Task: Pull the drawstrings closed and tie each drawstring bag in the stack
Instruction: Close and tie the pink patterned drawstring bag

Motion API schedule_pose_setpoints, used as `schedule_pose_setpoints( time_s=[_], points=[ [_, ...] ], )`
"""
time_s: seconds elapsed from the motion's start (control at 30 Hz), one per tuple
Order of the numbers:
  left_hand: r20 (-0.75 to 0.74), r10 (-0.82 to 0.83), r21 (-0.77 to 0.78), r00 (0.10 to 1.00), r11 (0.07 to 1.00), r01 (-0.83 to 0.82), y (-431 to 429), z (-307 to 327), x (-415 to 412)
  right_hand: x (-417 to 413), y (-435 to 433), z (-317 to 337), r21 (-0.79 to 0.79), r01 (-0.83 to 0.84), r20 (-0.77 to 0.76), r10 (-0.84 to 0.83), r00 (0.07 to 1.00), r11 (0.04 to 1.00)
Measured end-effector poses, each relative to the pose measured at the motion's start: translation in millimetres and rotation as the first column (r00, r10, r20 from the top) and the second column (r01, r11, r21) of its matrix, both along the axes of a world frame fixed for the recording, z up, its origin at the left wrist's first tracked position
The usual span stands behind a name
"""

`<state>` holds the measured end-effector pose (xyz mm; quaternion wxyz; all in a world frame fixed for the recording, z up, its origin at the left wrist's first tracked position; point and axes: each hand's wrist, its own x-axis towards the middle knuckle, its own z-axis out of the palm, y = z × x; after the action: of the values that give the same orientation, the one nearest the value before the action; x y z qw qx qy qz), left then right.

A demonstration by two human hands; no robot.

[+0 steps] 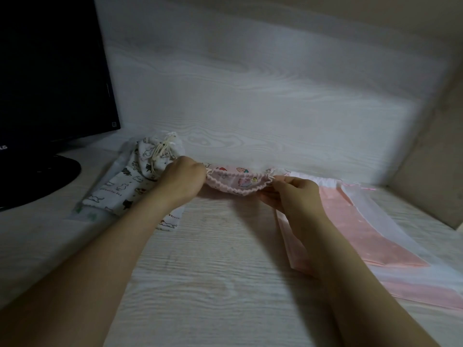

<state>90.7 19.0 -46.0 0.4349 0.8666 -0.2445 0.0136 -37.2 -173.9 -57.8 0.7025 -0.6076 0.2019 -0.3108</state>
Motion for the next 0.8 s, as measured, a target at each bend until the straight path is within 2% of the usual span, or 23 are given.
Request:
schedule_pose_setpoints(
  time_s=[0.07,0.13,0.2,0.3,0.4,0.67,0.8],
  points=[
    [-0.311,-0.096,-0.203,0.946,0.979,0.033,0,6,-4,0,1,0,0.006,-0.014,-0.001,0.014,1.000,1.000],
    [-0.443,-0.188,-0.275,0.876,0.959,0.066,2,7,-6,-1,1,1,0.004,-0.027,-0.006,0.027,1.000,1.000],
    [-0.433,-0.177,-0.272,0.884,0.960,0.060,1,3,-4,-2,1,1,0.001,-0.033,-0.017,0.033,0.999,0.999],
    [-0.255,-0.036,-0.256,0.966,0.966,-0.031,-3,-6,1,-2,0,0,0.003,-0.007,-0.045,0.007,0.999,1.000],
    [-0.166,0.078,-0.314,0.983,0.941,-0.127,-4,-12,8,0,-4,-3,-0.031,0.052,-0.095,-0.055,0.994,0.998],
    [-0.225,0.301,-0.343,0.927,0.866,-0.364,0,-18,21,2,-15,-6,0.001,0.206,-0.149,-0.204,0.968,0.978],
    [-0.350,0.302,-0.445,0.887,0.779,-0.441,0,-13,19,3,-22,-8,0.062,0.270,-0.115,-0.262,0.958,0.961]
  ],
)
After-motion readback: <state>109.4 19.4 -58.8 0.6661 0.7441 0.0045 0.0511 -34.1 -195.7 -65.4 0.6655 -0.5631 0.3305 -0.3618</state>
